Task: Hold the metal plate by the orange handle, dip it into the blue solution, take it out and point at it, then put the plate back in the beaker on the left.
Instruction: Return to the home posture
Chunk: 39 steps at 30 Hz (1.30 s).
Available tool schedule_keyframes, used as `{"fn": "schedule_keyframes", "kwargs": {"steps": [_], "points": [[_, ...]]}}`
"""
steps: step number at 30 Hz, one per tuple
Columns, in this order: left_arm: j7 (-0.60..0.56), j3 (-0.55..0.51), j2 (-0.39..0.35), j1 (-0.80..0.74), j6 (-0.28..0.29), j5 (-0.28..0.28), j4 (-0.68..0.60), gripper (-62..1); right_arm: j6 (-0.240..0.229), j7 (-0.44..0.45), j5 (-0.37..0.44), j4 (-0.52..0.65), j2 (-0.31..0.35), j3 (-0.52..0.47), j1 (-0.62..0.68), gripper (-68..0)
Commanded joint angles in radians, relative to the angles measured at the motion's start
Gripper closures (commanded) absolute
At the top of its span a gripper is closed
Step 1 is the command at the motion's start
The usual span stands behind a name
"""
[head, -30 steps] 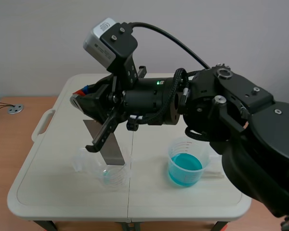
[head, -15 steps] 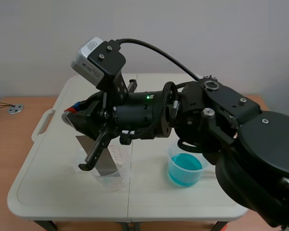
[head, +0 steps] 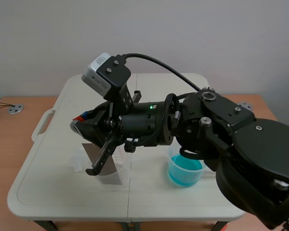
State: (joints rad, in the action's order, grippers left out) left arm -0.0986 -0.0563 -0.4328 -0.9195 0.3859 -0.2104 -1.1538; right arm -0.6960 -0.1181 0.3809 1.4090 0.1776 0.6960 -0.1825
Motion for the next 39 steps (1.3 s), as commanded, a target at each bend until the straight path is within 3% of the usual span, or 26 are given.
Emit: {"fn": "schedule_keyframes", "kwargs": {"steps": [1, 7, 18, 19, 21, 26, 30, 34, 39], "points": [[-0.009, -0.001, 0.000, -0.008, 0.005, -0.005, -0.017, -1.6, 0.001, 0.025, 0.008, -0.010, -0.006, -0.001, -0.016, -1.3], [-0.010, -0.001, 0.000, -0.008, 0.005, -0.005, -0.017, -1.6, 0.016, 0.032, 0.008, -0.025, -0.003, -0.003, -0.017, -1.5], [-0.010, -0.001, 0.000, -0.008, 0.005, -0.004, -0.017, -1.7, 0.016, 0.032, 0.008, -0.025, -0.003, -0.086, -0.018, -20.0], [-0.010, -0.001, 0.000, -0.008, 0.005, -0.001, -0.017, -3.5, 0.016, 0.032, 0.008, -0.025, -0.003, -0.098, -0.018, -21.3], [-0.011, -0.001, 0.000, -0.008, 0.005, 0.011, -0.017, -15.5, 0.016, 0.032, 0.008, -0.024, -0.003, -0.123, -0.018, -24.7], [-0.014, -0.001, 0.000, -0.008, -0.035, 0.013, -0.017, -59.9, 0.016, 0.031, 0.008, -0.024, -0.003, -0.170, -0.018, -36.8], [-0.014, -0.001, 0.000, -0.008, -0.115, 0.014, -0.017, -62.3, 0.033, 0.043, 0.008, -0.024, -0.003, -0.187, -0.018, -50.2], [-0.027, -0.001, 0.000, -0.007, -0.130, 0.009, -0.017, -62.3, 0.078, 0.043, 0.008, -0.024, -0.001, -0.187, -0.017, -66.0], [-0.143, -0.002, 0.000, -0.003, -0.132, -0.014, -0.018, -62.3, 0.135, 0.055, 0.008, 0.010, 0.036, -0.187, -0.011, -66.5]]}}
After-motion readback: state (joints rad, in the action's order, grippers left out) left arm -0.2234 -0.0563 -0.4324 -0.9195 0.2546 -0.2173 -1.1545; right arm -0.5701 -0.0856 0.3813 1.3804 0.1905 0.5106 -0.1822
